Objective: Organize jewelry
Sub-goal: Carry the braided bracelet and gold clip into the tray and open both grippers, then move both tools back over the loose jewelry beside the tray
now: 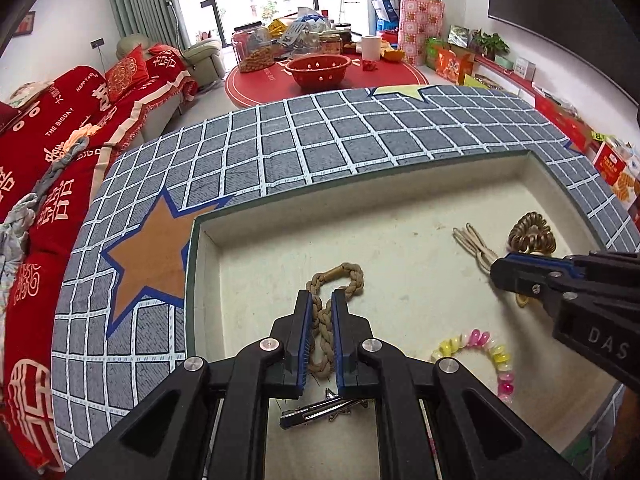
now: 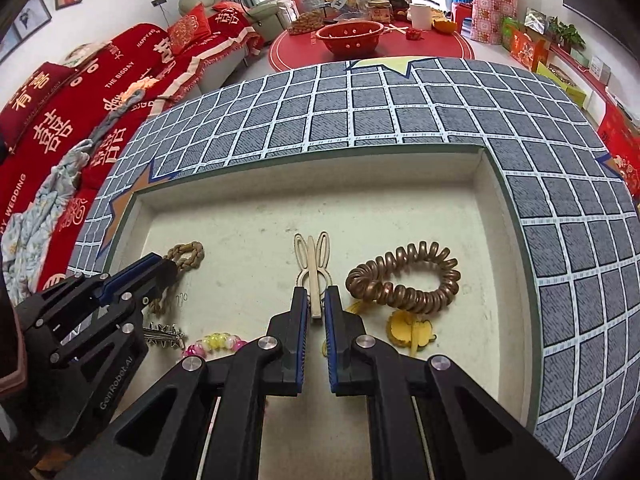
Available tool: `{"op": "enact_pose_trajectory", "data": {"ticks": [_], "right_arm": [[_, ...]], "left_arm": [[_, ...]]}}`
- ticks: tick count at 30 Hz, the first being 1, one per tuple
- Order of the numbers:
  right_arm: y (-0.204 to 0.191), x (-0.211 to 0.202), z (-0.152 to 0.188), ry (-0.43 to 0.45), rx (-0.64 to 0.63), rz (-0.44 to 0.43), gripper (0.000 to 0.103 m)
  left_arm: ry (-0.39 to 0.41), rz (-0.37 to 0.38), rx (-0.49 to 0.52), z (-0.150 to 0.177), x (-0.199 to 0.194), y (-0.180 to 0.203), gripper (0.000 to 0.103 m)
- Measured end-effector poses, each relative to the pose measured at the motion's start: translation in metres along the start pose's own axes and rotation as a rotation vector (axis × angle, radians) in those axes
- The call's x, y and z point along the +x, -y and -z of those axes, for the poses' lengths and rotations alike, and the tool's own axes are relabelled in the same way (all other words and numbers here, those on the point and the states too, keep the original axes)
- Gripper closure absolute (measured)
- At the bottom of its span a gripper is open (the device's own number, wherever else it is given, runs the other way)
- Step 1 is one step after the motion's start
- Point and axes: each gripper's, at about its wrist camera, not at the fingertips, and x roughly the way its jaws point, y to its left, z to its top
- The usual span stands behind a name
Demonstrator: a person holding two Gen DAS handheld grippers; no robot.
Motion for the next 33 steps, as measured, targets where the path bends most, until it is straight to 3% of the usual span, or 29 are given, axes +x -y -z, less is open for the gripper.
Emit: {"op": "enact_pose_trajectory", "data": {"ticks": [8,13,18,20,22,24,25,26,27,29,32,33], "right_arm": [[0.005,-0.001,0.001,-0.013,0.041,-0.039,0.091],[0.016,-0.01,0.002,0.01,0.118,-0.133,0.067],[0.02,-0.034,0.001,0.073,0.17,-0.197,0.063],[0.021,-0.045,0.001,0.1,0.183,-0.219,0.058],[0.022,-0.052,0.001,0.108,0.199,-0.244,0.046],[0.026,-0.059,0.003,0.122,0.235,-0.275,0.046],[0.028,-0.061,0.004,0.126,0.253,-0.29,0.045],[0.031,-0.064,0.006,0.131,0.272,-0.305,0.045],[0.034,-0.067,0.008,0.136,0.292,-0.316,0.044],[0.039,-0.074,0.014,0.146,0.316,-0.324,0.042],[0.042,-0.084,0.022,0.16,0.316,-0.32,0.038],[0.043,-0.088,0.026,0.161,0.319,-0.321,0.032]], "left_arm": [[-0.005,-0.007,-0.003,-0.001,-0.004,0.001,0.08],[0.002,-0.014,0.005,0.0,-0.007,0.002,0.08],[0.01,-0.008,-0.001,0.0,-0.011,0.003,0.08],[0.02,-0.002,-0.001,-0.001,-0.015,0.003,0.08],[0.031,-0.006,0.0,-0.001,-0.02,0.002,0.08],[0.035,-0.004,-0.004,-0.002,-0.023,0.002,0.08],[0.034,-0.002,-0.007,-0.002,-0.025,0.001,0.062],[0.034,0.002,-0.011,-0.002,-0.027,0.0,0.037],[0.046,-0.005,-0.026,-0.001,-0.03,-0.002,0.0],[0.109,-0.011,-0.035,0.001,-0.043,-0.005,0.0],[0.11,-0.009,-0.026,-0.001,-0.052,-0.003,0.0],[0.122,-0.018,-0.026,0.0,-0.056,-0.003,0.0]]}}
